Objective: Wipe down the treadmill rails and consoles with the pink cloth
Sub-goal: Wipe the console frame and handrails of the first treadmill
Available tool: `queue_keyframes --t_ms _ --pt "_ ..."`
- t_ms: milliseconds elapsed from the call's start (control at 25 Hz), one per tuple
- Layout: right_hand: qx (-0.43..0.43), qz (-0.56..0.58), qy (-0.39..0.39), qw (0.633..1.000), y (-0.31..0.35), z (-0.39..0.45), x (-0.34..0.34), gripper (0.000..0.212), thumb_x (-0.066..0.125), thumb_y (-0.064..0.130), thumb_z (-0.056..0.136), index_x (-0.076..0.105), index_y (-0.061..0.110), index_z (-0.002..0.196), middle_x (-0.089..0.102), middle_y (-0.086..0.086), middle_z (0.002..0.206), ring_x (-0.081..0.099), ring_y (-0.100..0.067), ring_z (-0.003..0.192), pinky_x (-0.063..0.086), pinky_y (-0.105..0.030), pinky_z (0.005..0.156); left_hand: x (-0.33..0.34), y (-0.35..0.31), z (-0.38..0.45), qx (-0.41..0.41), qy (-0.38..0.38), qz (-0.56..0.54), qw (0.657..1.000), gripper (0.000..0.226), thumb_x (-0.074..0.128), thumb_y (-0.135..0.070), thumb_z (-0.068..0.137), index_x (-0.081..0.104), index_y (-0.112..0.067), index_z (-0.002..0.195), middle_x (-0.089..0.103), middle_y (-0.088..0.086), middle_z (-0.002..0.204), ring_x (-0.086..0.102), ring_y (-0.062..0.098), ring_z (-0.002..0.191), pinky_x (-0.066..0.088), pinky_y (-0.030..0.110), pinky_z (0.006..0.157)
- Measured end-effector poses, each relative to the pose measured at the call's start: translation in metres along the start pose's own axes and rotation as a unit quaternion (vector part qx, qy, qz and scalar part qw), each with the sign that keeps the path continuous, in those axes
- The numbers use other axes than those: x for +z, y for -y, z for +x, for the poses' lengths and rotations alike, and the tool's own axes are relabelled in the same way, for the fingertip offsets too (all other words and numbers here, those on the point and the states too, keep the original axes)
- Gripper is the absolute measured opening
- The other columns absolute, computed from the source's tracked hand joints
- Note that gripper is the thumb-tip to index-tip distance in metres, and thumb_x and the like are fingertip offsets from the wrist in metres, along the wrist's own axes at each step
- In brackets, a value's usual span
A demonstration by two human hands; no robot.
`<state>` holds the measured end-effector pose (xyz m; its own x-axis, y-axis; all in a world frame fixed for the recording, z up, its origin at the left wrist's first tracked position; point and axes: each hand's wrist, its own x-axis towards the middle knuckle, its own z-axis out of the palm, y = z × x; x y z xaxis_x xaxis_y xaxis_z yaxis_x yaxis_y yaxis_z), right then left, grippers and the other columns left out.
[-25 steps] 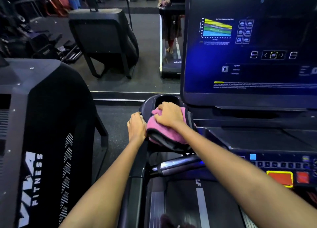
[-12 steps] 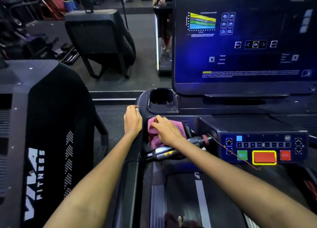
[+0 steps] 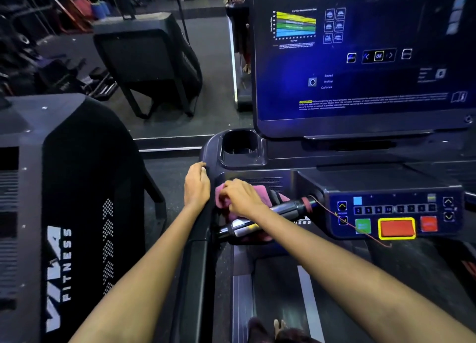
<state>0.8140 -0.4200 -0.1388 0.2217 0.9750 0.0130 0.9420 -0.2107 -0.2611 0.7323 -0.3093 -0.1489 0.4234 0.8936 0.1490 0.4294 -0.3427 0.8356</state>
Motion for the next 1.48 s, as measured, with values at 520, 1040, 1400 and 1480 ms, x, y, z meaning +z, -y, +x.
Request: queue_keyframes --t_ms 520,1040,1400,1480 --pt "0.013 0.181 0.098 0.979 -0.003 -0.003 0.002 0.035 0.056 -0.003 0.071 0.072 0.009 0.100 0.071 -0.010 0.100 0.060 -0.015 0.088 0.040 -0.020 0.070 -0.006 0.009 -0.004 -0.082 0.088 -0.190 0.974 0.050 0.035 -0.036 0.097 0.044 -0.004 0.135 0.045 0.002 0.138 0.039 0.016 0.132 0.024 0.034 0.115" --pt "0.031 0.325 0.127 0.936 -0.010 -0.007 0.002 0.026 0.075 -0.001 0.065 0.075 0.009 0.089 0.069 -0.009 0.079 0.055 -0.010 0.069 0.045 -0.027 0.071 -0.007 0.004 -0.006 -0.035 0.076 -0.061 0.995 0.049 0.029 -0.040 0.100 0.049 -0.008 0.132 0.049 0.006 0.138 0.043 0.019 0.128 0.029 0.037 0.112" --pt "-0.055 0.296 -0.209 0.931 -0.010 -0.049 -0.042 0.027 0.064 -0.005 0.071 0.072 -0.002 0.096 0.072 -0.014 0.095 0.059 -0.001 0.087 0.040 -0.005 0.080 -0.009 0.004 -0.006 -0.029 0.078 -0.035 0.996 0.053 0.026 -0.041 0.100 0.047 -0.007 0.134 0.047 0.007 0.140 0.041 0.019 0.130 0.026 0.034 0.113" --pt "-0.064 0.310 -0.249 0.915 -0.015 -0.062 -0.071 0.025 0.065 0.000 0.072 0.072 -0.002 0.096 0.071 -0.006 0.093 0.057 0.009 0.087 0.039 -0.002 0.081 -0.009 0.005 -0.007 -0.028 0.077 -0.042 0.996 0.053 0.026 -0.041 0.100 0.047 -0.008 0.134 0.046 0.006 0.141 0.040 0.018 0.131 0.025 0.034 0.114"
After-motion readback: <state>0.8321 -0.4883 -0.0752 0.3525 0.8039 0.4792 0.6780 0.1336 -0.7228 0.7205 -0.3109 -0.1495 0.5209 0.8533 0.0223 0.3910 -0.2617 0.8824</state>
